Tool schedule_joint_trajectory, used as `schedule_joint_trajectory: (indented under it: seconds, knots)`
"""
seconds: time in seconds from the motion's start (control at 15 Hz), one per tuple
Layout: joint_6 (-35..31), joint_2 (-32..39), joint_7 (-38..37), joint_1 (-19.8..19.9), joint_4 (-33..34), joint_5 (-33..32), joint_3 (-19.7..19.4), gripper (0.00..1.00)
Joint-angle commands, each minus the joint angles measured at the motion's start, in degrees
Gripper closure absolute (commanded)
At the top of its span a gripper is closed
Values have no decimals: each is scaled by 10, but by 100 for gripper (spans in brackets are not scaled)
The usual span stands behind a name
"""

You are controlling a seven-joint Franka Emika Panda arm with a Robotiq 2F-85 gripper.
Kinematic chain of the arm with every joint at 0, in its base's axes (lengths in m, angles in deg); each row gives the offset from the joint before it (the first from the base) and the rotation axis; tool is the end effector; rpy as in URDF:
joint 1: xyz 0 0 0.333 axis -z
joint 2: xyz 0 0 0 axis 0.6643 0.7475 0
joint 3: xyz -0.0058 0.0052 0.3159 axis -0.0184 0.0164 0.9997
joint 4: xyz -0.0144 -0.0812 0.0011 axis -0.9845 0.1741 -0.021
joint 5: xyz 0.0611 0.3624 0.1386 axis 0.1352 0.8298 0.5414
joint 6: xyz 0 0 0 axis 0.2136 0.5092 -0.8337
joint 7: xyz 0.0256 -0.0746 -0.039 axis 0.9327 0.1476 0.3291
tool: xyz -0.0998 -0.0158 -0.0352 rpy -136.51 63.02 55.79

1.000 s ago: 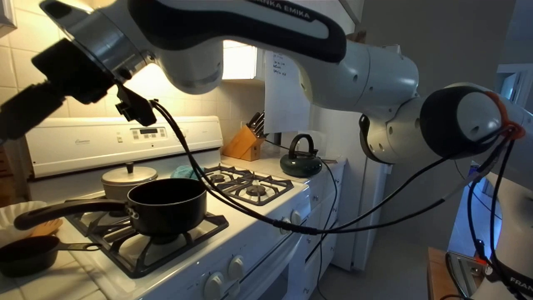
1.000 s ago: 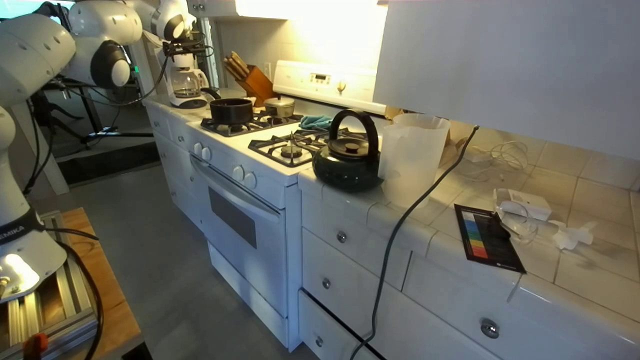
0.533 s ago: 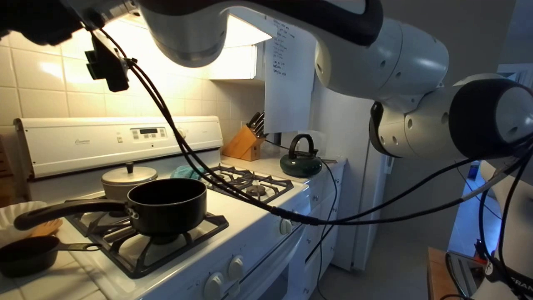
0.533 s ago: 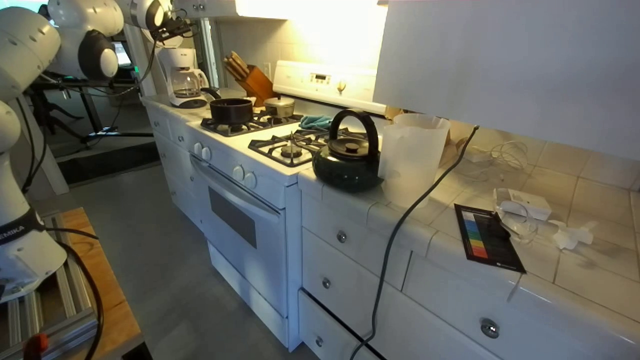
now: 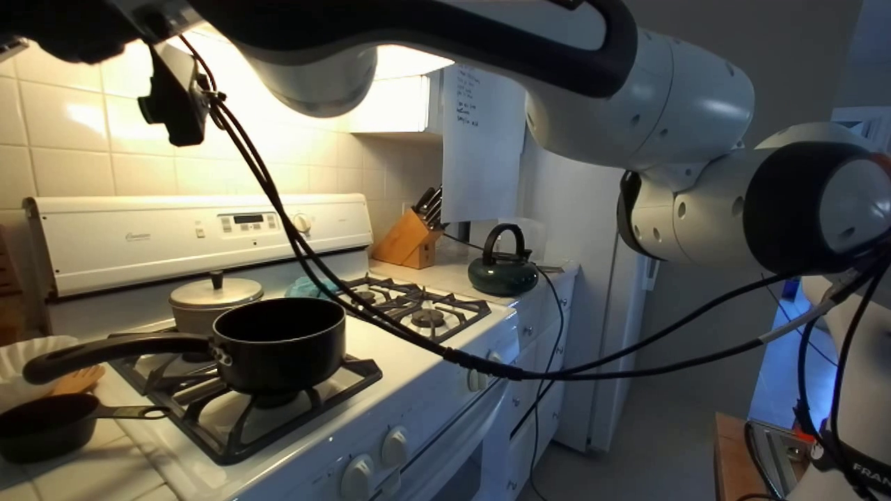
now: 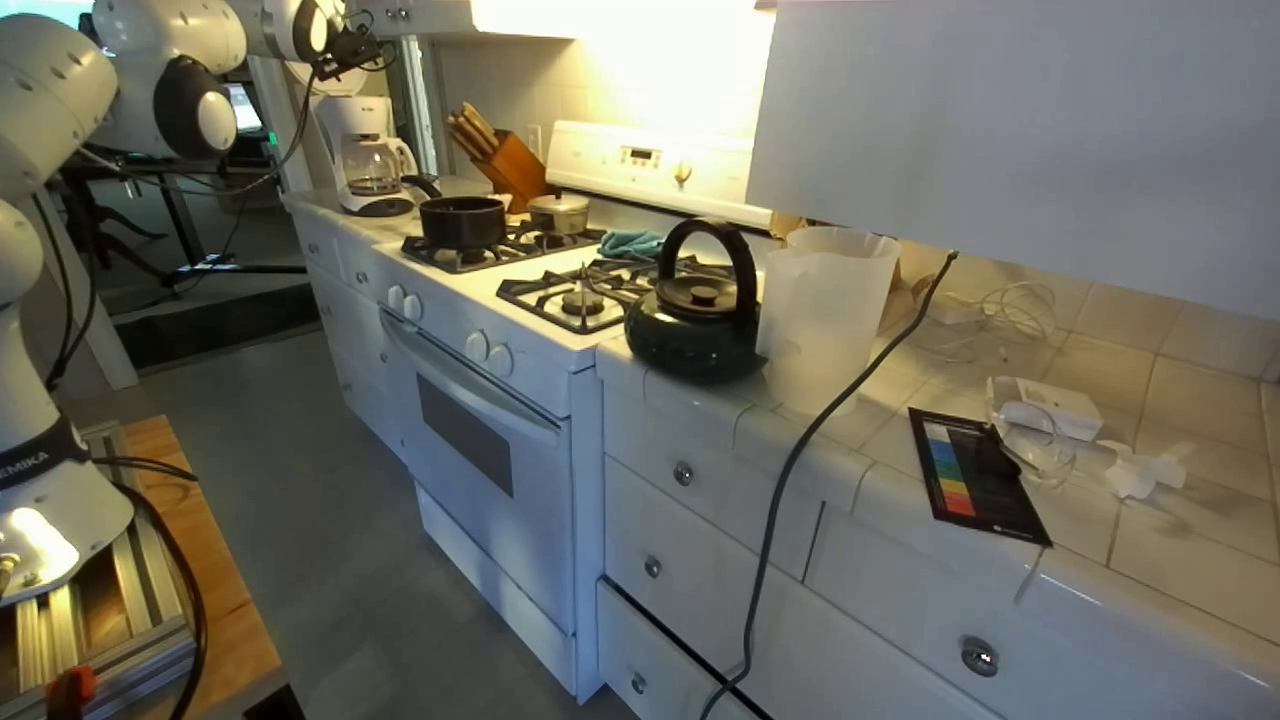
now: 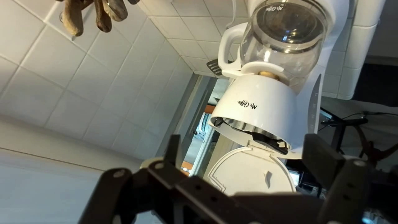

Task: Move the jar and the tea kettle to the left

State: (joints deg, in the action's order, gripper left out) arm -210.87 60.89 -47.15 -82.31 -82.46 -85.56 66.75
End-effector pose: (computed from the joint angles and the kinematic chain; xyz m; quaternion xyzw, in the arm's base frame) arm 0.6046 0.5631 0.5614 -0.6804 -0.5281 -0.5002 0.0892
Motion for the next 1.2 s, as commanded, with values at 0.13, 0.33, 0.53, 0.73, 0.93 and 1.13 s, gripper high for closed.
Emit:
schedule_joint_trajectory:
  seconds: [0.13, 0.33, 0.53, 0.73, 0.93, 1.13]
  knots:
    - [14, -15, 7, -32, -4, -56, -24, 0]
    - [3, -22, -36, -81, -4, -133, -93, 0]
    - [36, -21, -158, -129, 1, -188, -164, 0]
    - [105, -10, -267, -154, 4, -193, -192, 0]
    - [190, -1, -362, -174, 15, -195, -210, 0]
    - [273, -1, -453, -196, 17, -196, -221, 0]
